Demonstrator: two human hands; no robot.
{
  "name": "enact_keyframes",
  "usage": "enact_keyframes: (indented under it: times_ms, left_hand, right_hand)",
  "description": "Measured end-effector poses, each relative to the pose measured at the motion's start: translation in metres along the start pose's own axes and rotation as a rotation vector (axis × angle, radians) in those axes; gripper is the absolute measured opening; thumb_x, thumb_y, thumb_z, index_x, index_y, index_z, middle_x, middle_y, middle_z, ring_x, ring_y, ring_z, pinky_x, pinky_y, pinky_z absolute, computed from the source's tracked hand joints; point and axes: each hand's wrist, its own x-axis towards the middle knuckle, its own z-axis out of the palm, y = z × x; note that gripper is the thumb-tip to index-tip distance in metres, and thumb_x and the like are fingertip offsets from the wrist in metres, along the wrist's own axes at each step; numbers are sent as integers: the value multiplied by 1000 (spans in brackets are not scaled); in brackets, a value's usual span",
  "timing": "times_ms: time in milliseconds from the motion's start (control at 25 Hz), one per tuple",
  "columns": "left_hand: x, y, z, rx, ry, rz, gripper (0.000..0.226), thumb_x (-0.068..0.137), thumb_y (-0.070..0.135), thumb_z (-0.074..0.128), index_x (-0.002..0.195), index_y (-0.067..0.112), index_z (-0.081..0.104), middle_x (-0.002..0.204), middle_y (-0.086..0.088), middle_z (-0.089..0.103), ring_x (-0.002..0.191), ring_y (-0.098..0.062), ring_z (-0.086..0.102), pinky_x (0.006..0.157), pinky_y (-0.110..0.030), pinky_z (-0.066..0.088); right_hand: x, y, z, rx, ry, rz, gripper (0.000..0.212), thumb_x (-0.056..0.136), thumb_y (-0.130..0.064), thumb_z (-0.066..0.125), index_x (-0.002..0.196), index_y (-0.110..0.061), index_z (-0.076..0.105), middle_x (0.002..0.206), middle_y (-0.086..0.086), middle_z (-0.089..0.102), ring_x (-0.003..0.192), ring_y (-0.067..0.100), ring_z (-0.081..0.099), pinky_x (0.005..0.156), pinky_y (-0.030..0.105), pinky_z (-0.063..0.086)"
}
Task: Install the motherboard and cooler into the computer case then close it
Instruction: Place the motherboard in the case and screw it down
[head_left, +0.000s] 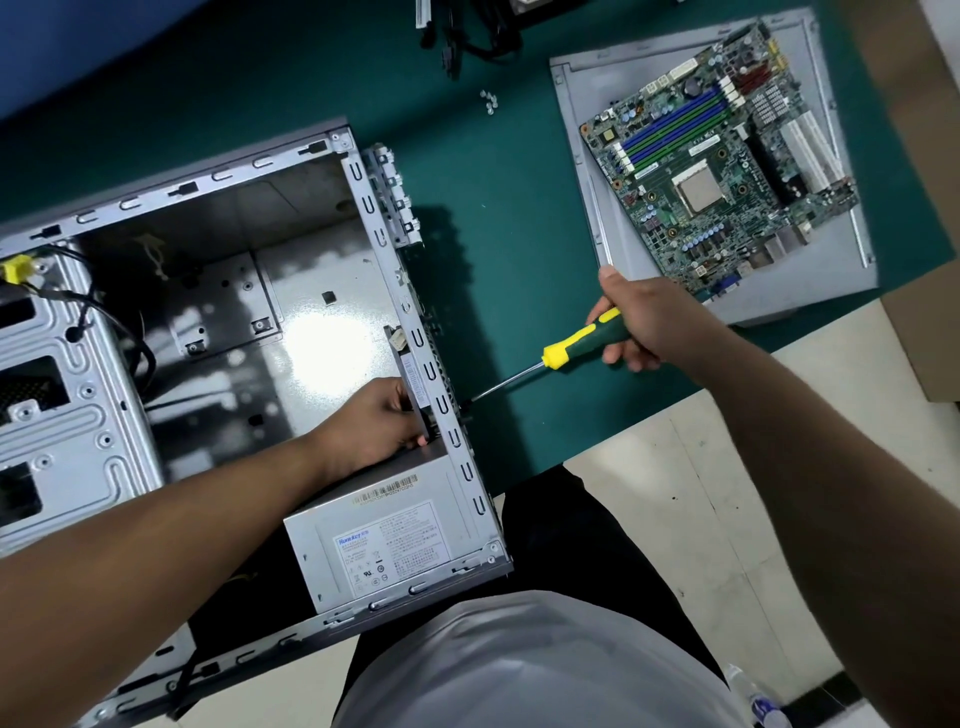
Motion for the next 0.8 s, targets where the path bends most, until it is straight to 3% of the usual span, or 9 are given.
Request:
enact_keyframes:
  times_ms: [120, 200, 400, 480, 560, 600, 680, 760, 800]
  left_hand:
    - [0, 2, 1, -6, 1, 5, 17, 89, -16, 57, 94, -8, 72, 95, -27, 73, 95, -46, 67, 81, -44, 58]
    - [0, 1, 0, -8, -5, 1, 15, 90, -15, 58, 95, -9, 71, 96, -30, 72, 96, -49, 66, 84, -50, 56]
    - [0, 2, 0, -9, -6, -4, 15, 89, -19, 56, 97, -15, 68, 99, -36, 69, 100, -55, 63, 88, -57, 53]
    - [0, 2, 0, -5, -9, -2, 14, 90, -18, 56, 98, -16, 67, 99, -37, 68, 100, -55, 63, 88, -57, 53]
    - [0, 2, 0, -3, -6, -3, 14, 90, -17, 57, 99, -16, 68, 99, -37, 69, 100, -54, 63, 87, -54, 53]
    - [0, 2, -1, -4, -4, -1, 14, 90, -17, 57, 99, -16, 68, 100, -37, 69, 100, -54, 63, 86, -53, 53]
    - [0, 2, -1, -8, -11, 10, 14, 90, -17, 58, 99, -15, 68, 100, -37, 69, 100, -53, 63, 88, -53, 53]
    - [0, 2, -1, -12, -17, 12, 13, 89, -17, 58, 99, -15, 68, 99, -36, 69, 100, -53, 63, 89, -55, 53]
    - [0, 1, -1, -11, -18, 10, 13, 88, -18, 58, 98, -16, 67, 99, -36, 69, 100, -53, 63, 89, -55, 52]
  right_hand:
    - [0, 6, -18, 424, -178, -43, 24, 102, -5, 48, 114, -7, 69, 109, 15, 68, 95, 22, 70, 77, 30, 59]
    - [0, 11, -24, 453, -258, -82, 36, 93, 14, 52, 118, -4, 70, 124, 22, 61, 111, 27, 69, 87, 29, 60]
    - [4, 6, -13, 256, -159, 41, 27, 96, 0, 50, 115, -1, 70, 94, 15, 77, 78, 24, 77, 53, 22, 57]
    - [6, 6, -13, 197, -180, 90, 23, 99, -20, 56, 110, -3, 67, 75, 13, 73, 50, 19, 65, 41, 20, 46]
    - [10, 6, -13, 144, -176, 109, 40, 96, -49, 61, 89, -10, 62, 60, 9, 59, 35, 17, 39, 38, 18, 28]
    - [11, 7, -13, 88, -146, 118, 49, 92, -61, 61, 82, -13, 59, 57, 7, 55, 35, 17, 34, 39, 18, 27]
    - [13, 10, -14, -18, -104, 95, 46, 95, -61, 59, 89, -16, 61, 72, 9, 66, 46, 18, 52, 46, 24, 46]
    - [11, 13, -20, -64, -165, -63, 8, 102, -24, 61, 106, -22, 68, 108, 12, 70, 79, 20, 69, 78, 32, 61]
    - [10, 15, -24, 3, -214, -115, 21, 103, -9, 57, 109, -24, 71, 116, 12, 67, 93, 21, 69, 90, 36, 59]
